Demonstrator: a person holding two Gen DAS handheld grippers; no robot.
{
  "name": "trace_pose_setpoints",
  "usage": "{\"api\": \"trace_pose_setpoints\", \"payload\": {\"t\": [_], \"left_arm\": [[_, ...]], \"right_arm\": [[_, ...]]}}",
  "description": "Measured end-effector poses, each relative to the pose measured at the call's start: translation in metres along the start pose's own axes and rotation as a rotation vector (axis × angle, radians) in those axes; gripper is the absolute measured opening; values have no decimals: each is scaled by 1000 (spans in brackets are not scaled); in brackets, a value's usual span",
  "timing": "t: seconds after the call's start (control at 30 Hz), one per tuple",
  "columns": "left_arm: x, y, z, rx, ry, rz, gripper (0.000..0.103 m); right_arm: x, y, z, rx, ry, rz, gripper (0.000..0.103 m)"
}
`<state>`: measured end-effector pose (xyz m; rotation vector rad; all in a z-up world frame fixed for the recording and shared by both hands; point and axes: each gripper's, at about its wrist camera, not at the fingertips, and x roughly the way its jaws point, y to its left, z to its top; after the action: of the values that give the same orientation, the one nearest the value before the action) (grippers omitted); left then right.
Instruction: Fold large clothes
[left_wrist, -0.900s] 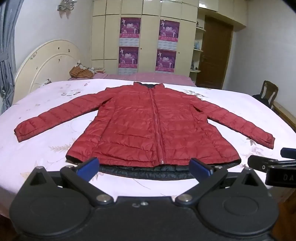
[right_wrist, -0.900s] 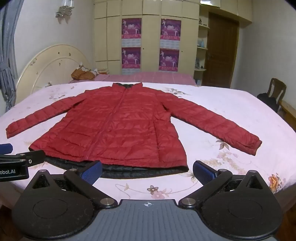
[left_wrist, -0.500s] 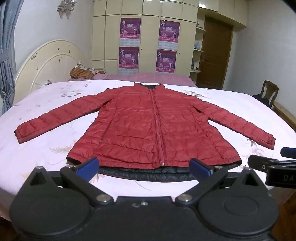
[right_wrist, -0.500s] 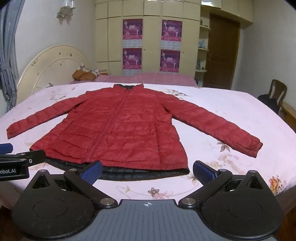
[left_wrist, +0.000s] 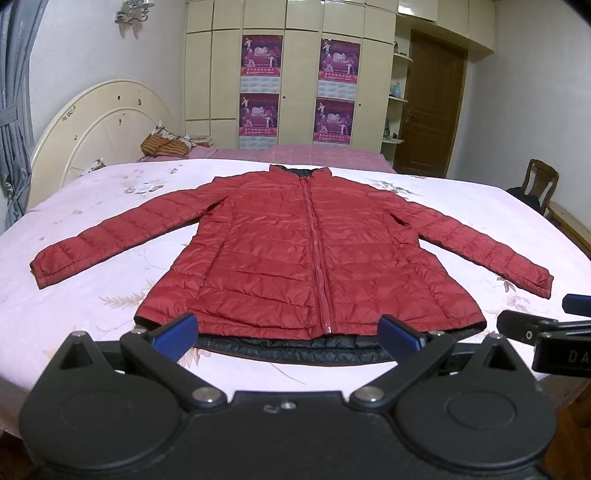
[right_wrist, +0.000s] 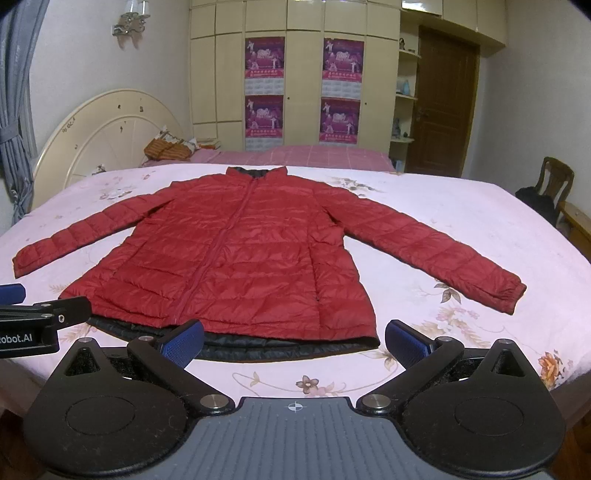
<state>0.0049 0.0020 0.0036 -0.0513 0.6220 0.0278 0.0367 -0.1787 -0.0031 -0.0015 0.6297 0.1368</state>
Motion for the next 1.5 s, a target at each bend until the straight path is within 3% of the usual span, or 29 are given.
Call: {"api": "trace_pose_setpoints", "payload": {"t": [1.5], "left_arm": [[4,0,1,0,3,0,103]], "right_arm": [[3,-1,4,3,2,-2,103]]}}
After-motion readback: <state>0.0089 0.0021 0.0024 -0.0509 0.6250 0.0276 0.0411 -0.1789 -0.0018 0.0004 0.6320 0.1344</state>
